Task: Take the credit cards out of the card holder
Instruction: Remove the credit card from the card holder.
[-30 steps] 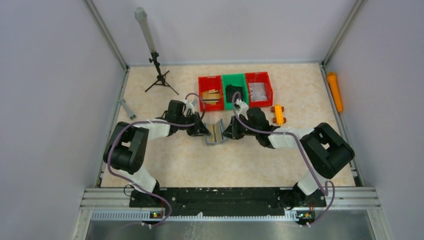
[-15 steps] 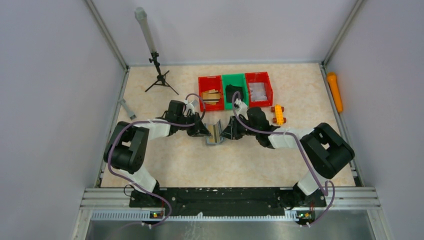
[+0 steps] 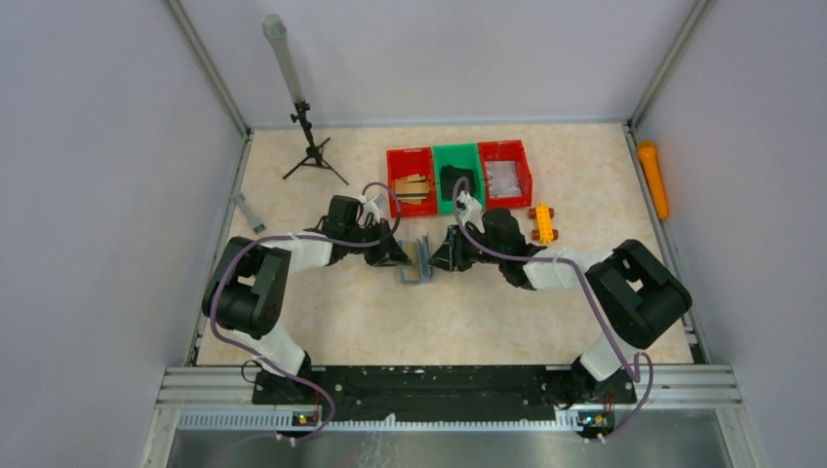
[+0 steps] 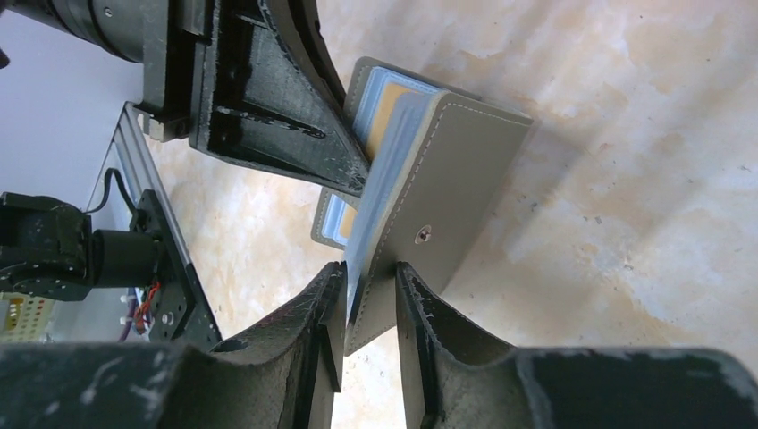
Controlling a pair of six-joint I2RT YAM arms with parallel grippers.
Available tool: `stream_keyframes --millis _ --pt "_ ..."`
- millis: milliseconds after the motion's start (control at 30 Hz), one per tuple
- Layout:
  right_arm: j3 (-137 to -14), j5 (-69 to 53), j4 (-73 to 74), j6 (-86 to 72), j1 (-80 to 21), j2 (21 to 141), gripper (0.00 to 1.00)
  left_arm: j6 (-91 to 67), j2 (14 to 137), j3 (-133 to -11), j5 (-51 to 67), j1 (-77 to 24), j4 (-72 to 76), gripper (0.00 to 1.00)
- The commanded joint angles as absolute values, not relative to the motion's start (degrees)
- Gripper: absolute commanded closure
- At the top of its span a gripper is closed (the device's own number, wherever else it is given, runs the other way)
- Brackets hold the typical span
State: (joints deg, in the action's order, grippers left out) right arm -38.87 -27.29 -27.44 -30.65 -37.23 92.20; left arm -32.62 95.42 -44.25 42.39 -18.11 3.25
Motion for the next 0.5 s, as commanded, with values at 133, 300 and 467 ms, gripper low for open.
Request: stream_keyframes --millis 133,300,467 --pt "-38.7 -28.4 -30.9 -30.5 -37.4 89.9 0.76 -31.6 95.2 -45.9 43.1 -18.4 5.0 0.88" --pt "-40.0 -25.8 -27.1 -29.5 -37.4 90.5 0.63 -31.7 94.5 -45.5 43.7 -18.4 5.9 0.88" --pt "-40.5 -22.6 -24.1 -28.6 -37.4 90.1 0.35 -31.8 94.0 -45.3 43.7 -18.4 6.2 0.88"
